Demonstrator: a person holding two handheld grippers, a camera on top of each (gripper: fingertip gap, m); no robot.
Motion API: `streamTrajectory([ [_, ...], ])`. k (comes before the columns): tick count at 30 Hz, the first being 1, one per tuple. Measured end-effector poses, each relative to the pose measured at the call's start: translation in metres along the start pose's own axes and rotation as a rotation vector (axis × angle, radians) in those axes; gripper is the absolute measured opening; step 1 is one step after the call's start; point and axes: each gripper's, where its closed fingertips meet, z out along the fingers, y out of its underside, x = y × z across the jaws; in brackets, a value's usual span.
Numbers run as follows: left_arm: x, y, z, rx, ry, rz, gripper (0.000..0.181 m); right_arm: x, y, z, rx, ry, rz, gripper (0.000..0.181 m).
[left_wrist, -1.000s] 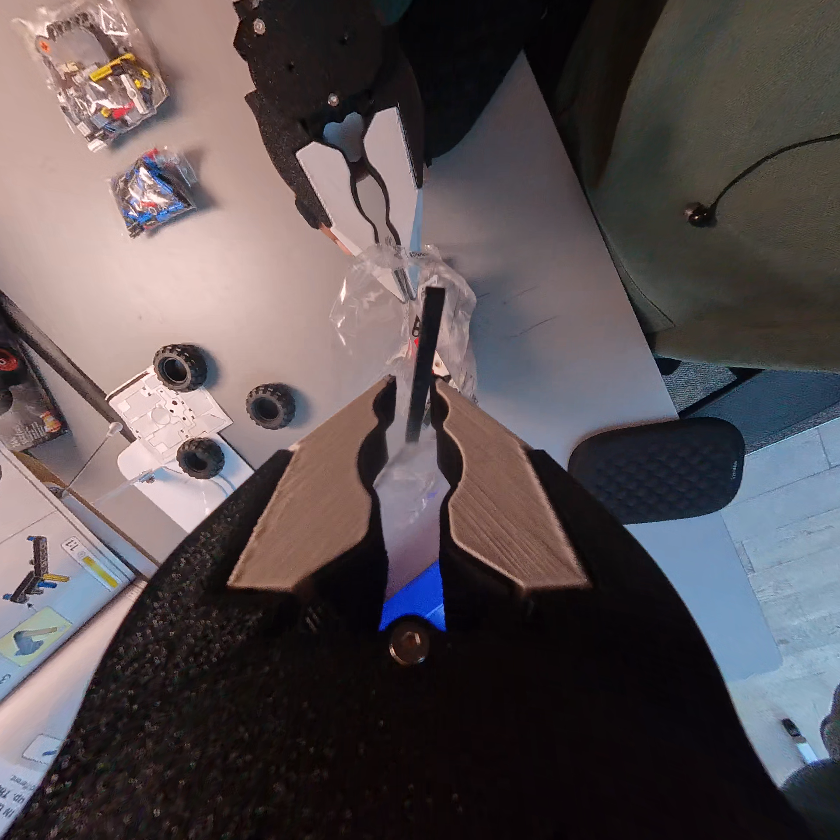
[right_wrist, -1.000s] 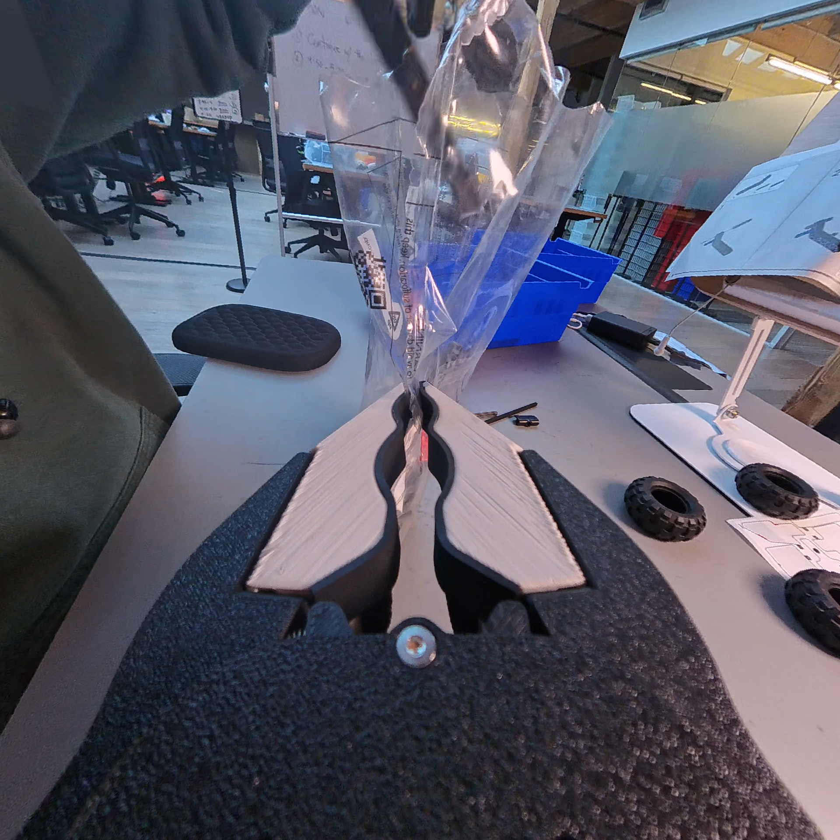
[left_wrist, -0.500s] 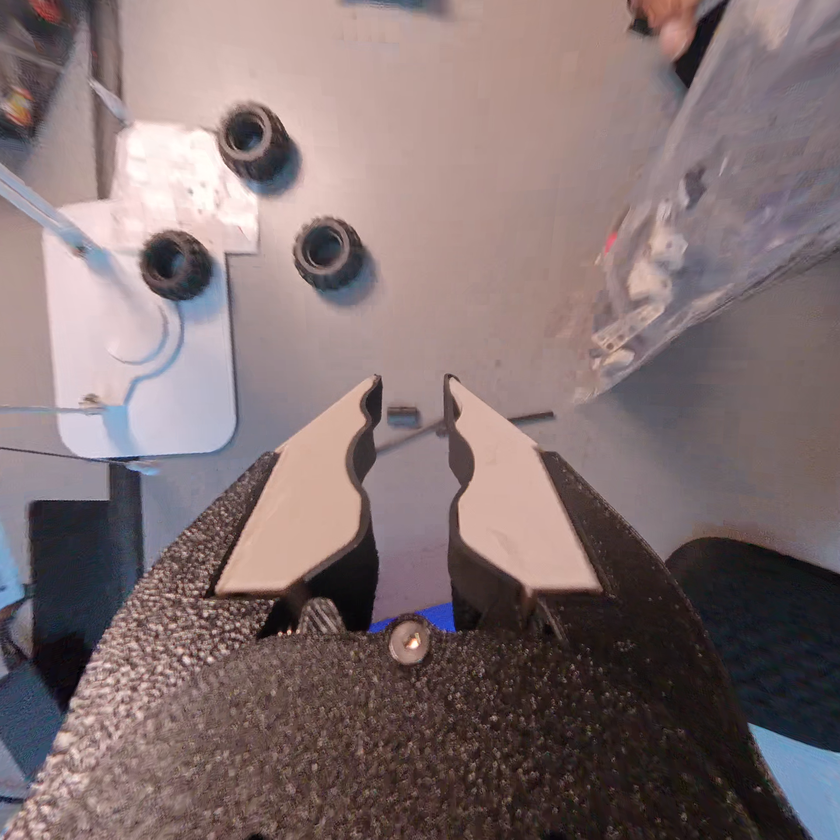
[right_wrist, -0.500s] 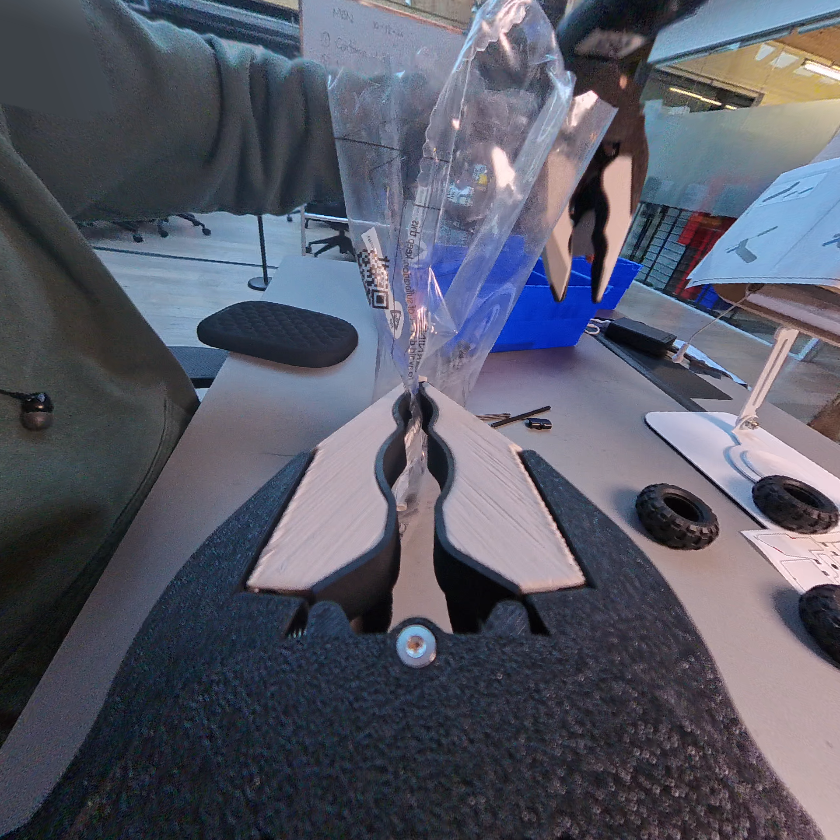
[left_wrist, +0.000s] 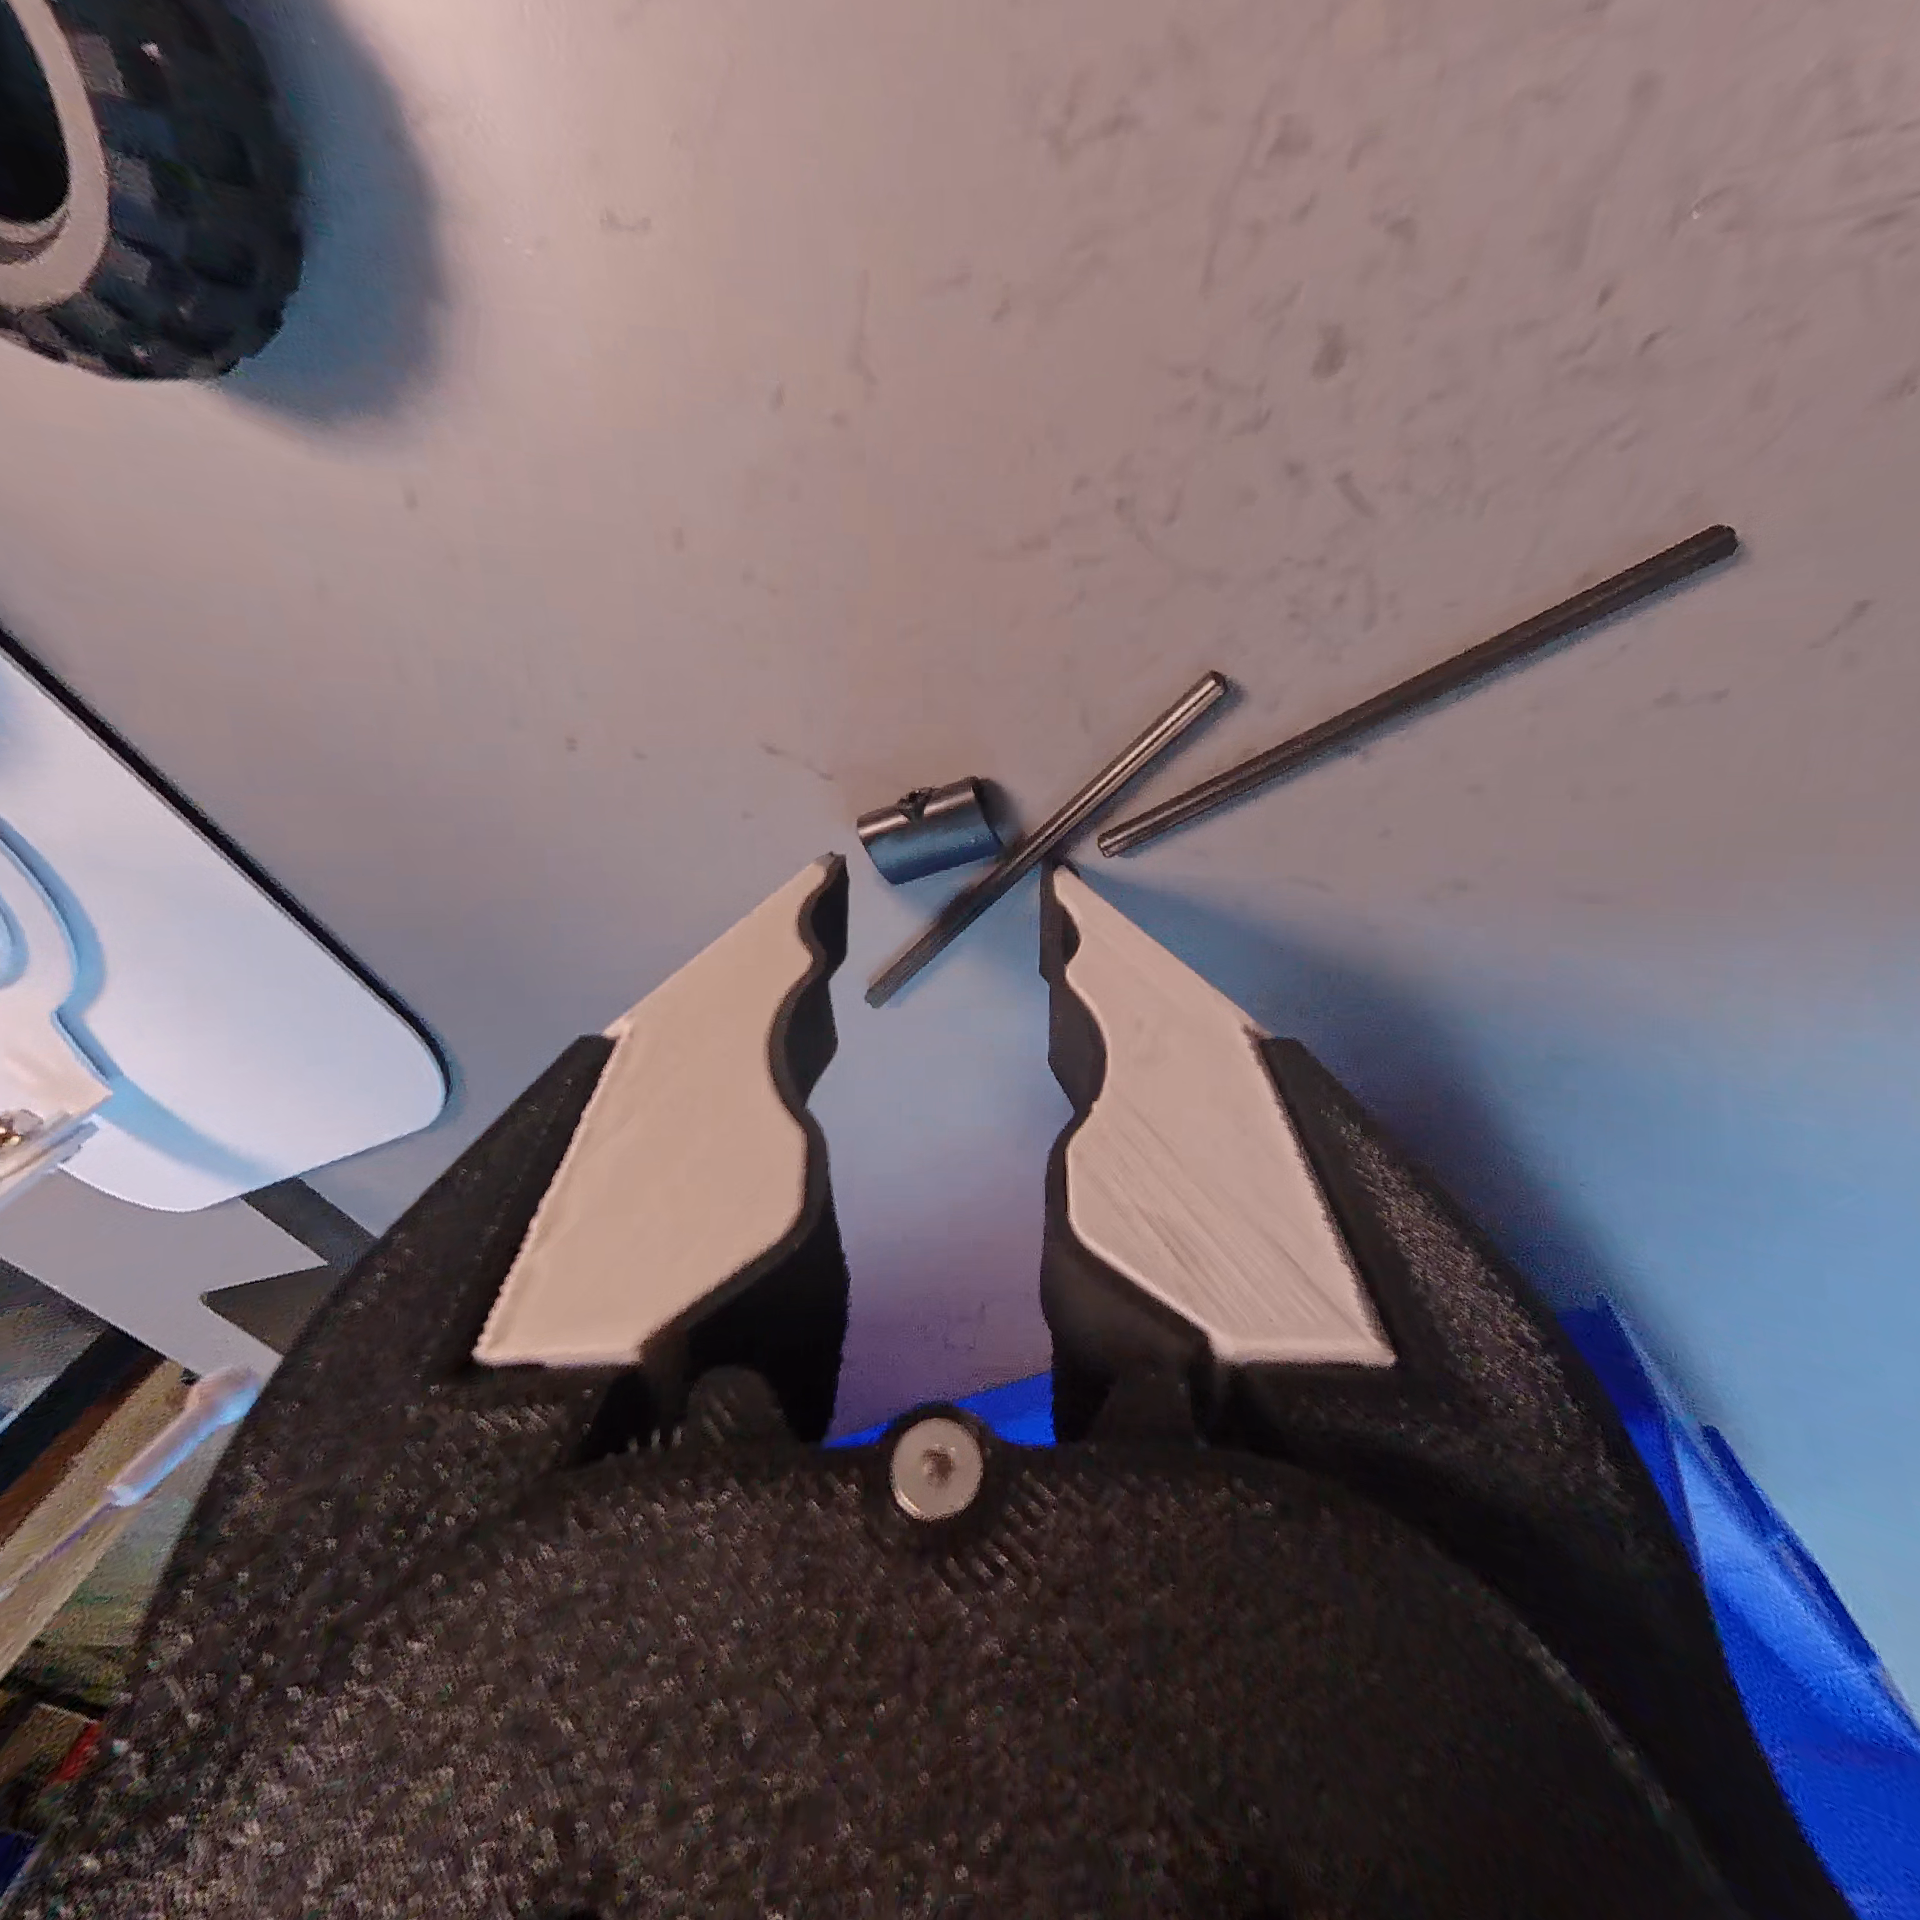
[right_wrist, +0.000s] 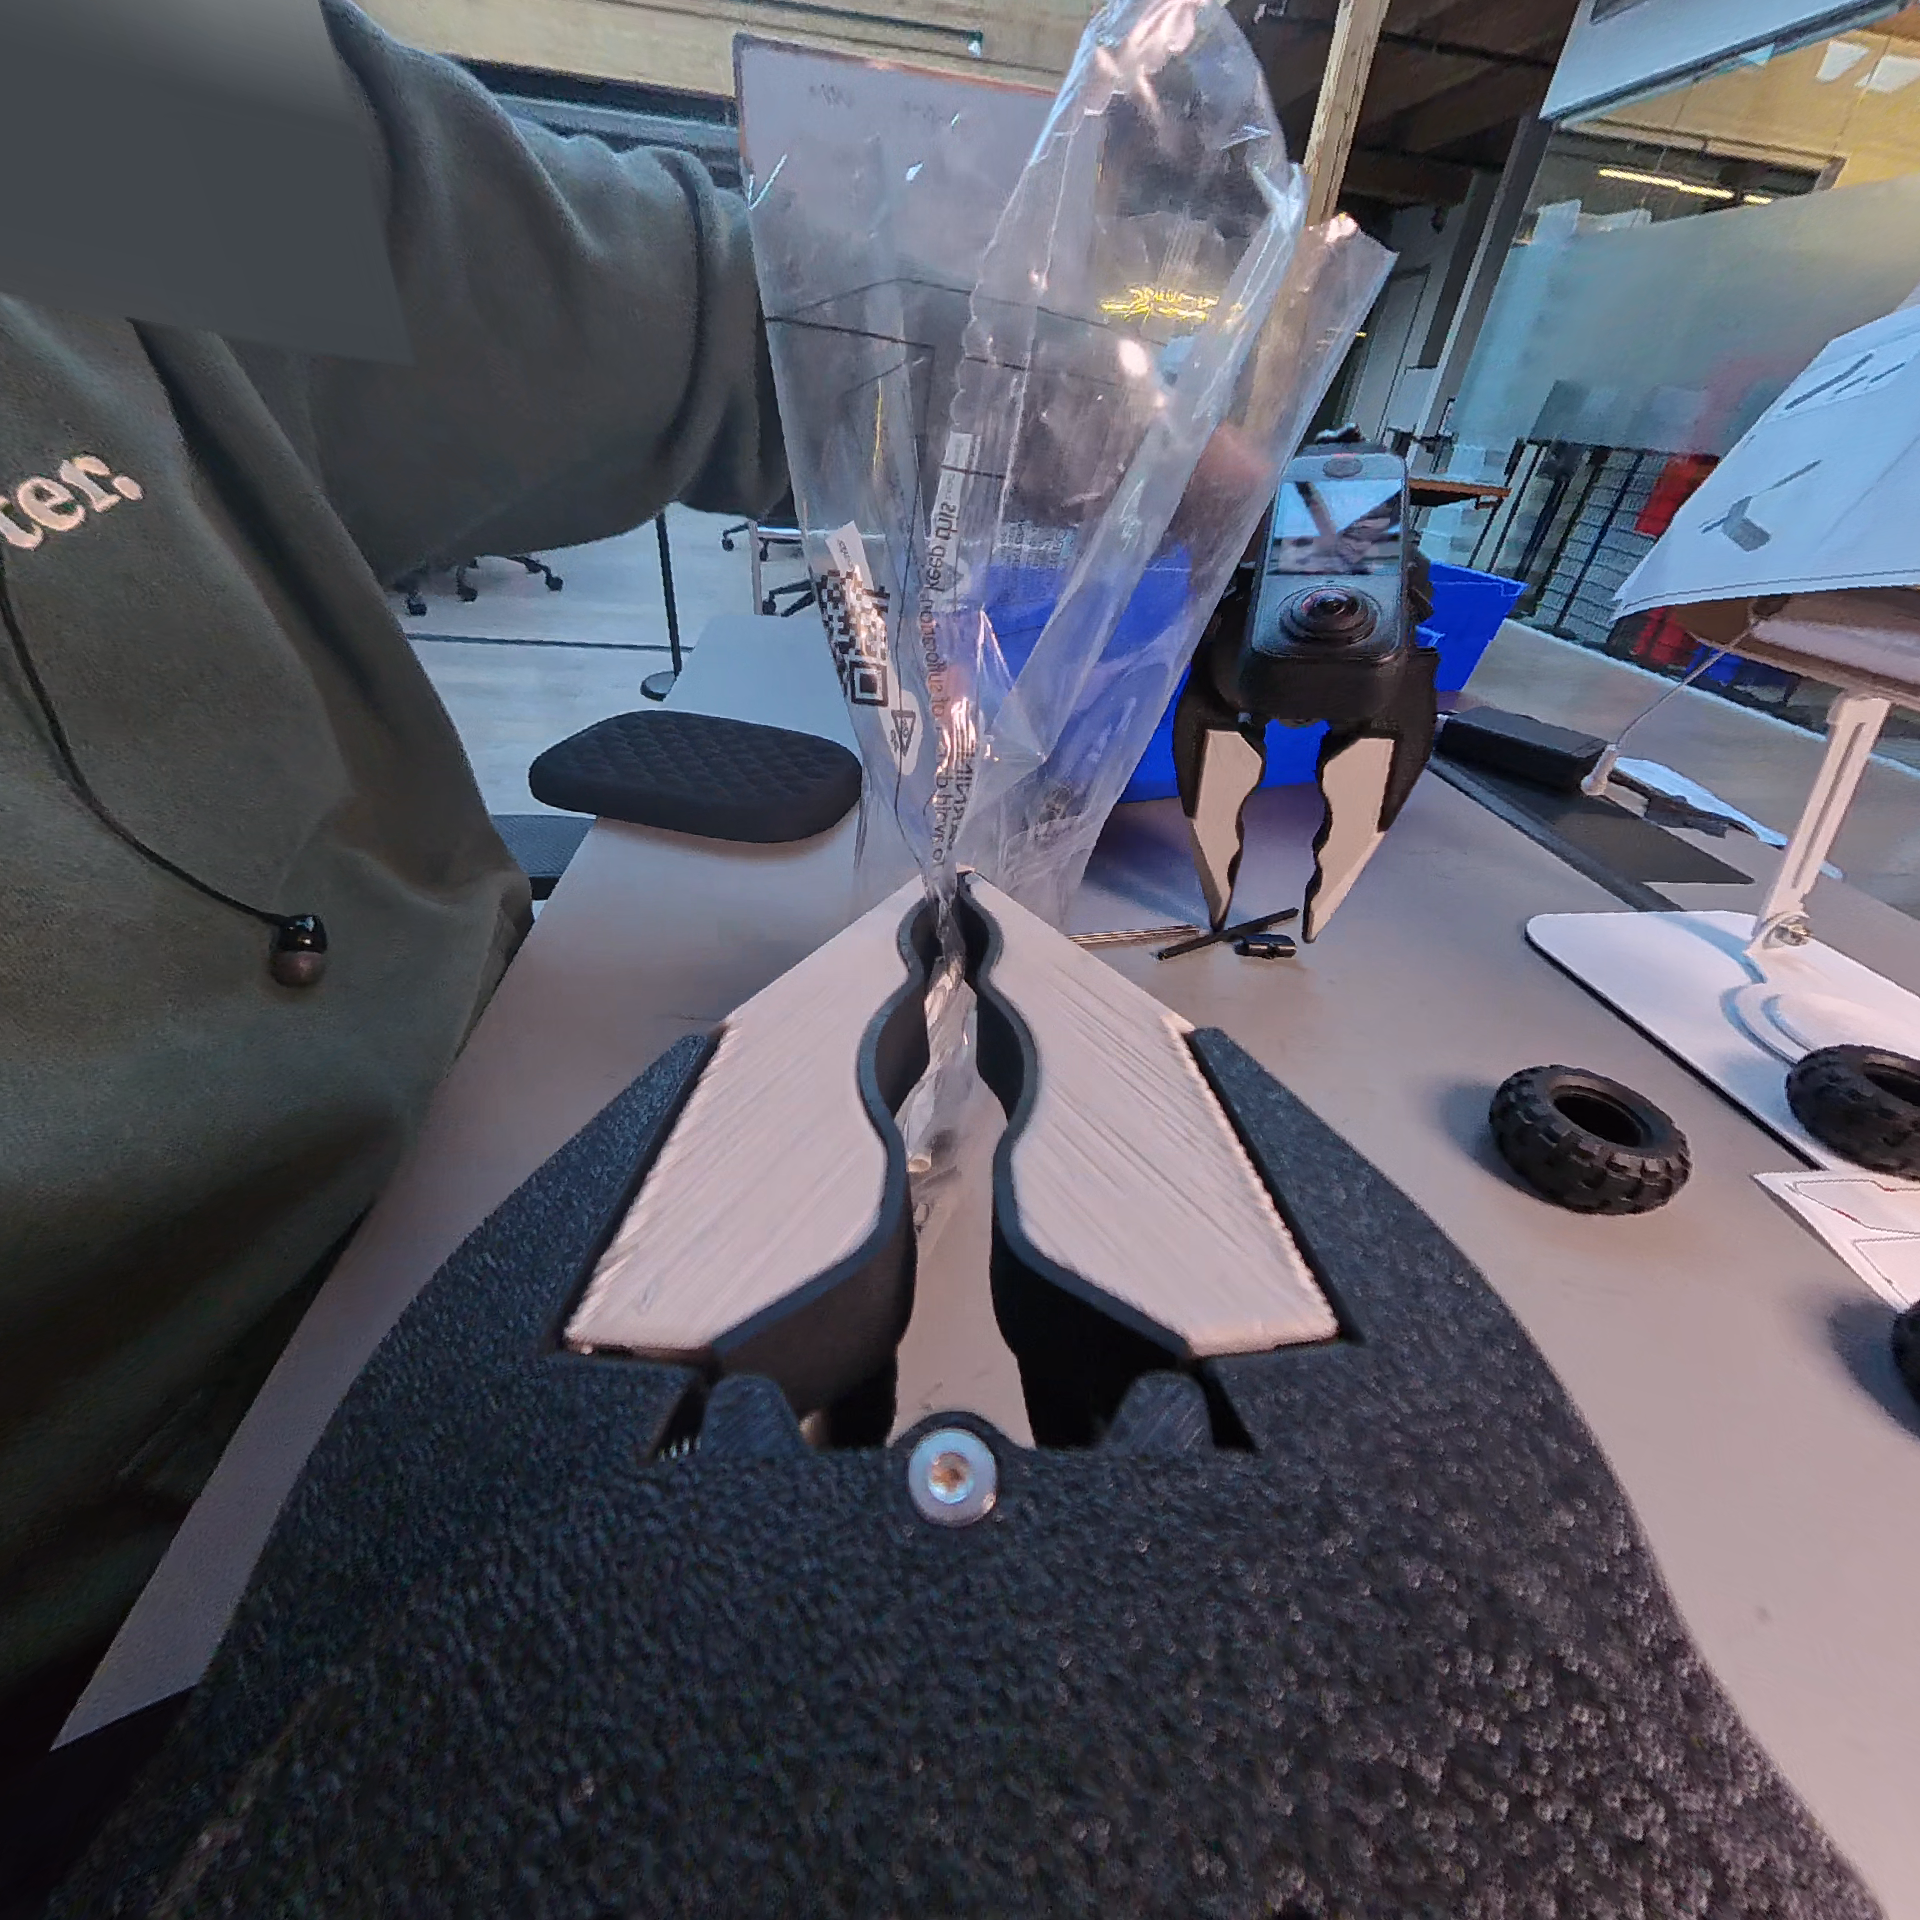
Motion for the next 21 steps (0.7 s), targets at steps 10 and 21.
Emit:
streamTrajectory([
  [10,0.015,0.0,0.003,0.018,0.096,-0.072,0.003,0.002,0.001,-0.001,0.007,0.004,0.017,0.0],
  [21,0.003,-0.041,-0.14,0.272,-0.085,-0.12,0.003,0.0,0.0,0.001,0.006,-0.009,0.008,0.0],
])
